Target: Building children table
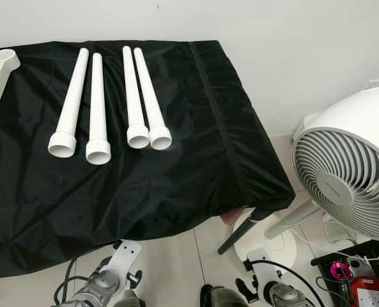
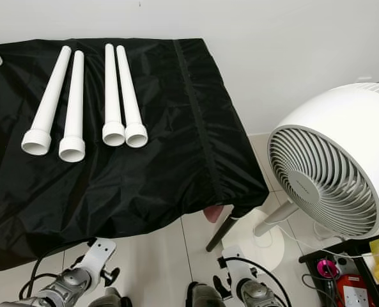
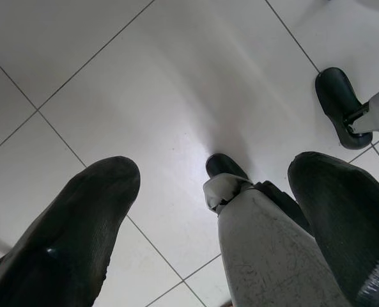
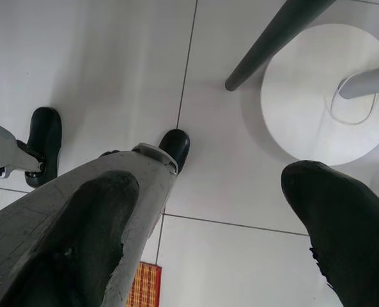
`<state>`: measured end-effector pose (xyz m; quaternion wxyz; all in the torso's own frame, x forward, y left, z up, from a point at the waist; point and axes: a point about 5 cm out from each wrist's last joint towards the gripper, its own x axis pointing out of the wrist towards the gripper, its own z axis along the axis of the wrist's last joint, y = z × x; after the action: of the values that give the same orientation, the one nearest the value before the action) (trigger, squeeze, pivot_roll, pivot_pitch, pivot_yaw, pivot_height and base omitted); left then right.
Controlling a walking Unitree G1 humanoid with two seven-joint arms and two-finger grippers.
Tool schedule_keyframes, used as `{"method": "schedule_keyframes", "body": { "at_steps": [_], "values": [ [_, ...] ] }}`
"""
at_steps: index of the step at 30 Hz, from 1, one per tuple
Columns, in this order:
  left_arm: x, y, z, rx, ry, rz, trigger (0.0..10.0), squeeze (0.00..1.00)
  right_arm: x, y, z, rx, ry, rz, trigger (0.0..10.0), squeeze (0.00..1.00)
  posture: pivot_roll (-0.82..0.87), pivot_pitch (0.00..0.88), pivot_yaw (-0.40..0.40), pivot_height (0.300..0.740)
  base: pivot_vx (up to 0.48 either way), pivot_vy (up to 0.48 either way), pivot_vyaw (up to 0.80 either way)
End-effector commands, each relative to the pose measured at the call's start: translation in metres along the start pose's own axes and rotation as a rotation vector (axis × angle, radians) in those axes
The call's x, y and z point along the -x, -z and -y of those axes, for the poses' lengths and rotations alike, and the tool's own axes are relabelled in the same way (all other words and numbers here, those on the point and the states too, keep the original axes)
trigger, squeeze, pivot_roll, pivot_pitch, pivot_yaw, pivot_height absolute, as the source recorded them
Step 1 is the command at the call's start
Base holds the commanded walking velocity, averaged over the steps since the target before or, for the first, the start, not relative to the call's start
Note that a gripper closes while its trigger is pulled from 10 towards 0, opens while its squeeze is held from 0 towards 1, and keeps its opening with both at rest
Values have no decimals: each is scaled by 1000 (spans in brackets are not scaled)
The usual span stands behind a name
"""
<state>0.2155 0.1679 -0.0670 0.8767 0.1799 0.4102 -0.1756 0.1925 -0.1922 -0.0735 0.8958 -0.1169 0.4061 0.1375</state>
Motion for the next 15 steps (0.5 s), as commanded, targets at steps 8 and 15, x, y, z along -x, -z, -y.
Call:
{"method": "schedule_keyframes", "body": {
  "at_steps": [8, 15],
  "values": [
    [6, 30, 20, 163, 8, -33, 10000, 0, 7, 30, -4, -14, 58, -133, 10000, 0, -62, 44, -31, 740, 0, 0, 0],
    [6, 30, 18, 181, -7, -33, 10000, 0, 5, 26, -7, -1, 44, -123, 10000, 0, -54, 30, -33, 740, 0, 0, 0]
  ]
}}
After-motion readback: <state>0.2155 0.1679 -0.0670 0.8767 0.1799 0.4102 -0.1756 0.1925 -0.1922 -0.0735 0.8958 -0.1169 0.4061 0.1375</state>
